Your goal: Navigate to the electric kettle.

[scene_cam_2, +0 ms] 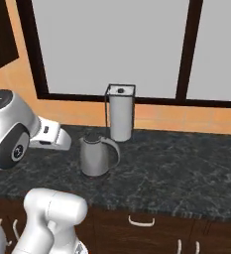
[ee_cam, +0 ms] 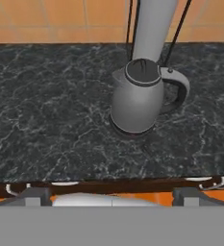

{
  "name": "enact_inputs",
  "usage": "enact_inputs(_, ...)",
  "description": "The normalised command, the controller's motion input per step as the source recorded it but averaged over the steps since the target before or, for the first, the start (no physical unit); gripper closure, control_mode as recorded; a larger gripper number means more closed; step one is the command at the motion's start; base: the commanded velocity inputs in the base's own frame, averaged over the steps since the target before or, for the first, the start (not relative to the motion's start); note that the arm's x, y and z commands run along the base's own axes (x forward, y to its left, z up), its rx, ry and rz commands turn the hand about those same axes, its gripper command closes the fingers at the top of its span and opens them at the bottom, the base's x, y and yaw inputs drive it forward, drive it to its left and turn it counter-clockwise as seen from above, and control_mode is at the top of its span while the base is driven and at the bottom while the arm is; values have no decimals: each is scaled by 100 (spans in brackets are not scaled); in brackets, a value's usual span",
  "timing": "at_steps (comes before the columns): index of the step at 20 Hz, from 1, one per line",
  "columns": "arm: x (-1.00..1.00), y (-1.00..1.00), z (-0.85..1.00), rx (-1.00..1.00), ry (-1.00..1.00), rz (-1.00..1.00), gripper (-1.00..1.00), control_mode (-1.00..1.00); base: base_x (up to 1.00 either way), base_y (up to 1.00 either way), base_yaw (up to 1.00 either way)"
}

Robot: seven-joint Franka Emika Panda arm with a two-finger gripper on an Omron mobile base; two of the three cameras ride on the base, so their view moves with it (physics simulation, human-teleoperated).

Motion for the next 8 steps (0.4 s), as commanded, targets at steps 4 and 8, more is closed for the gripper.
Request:
enact_inputs(4, 0, 0, 0, 0, 0, 0, -100, 100, 43, -100, 43)
enact_inputs(8, 0, 0, 0, 0, 0, 0, -100, 100, 41, -100, 41)
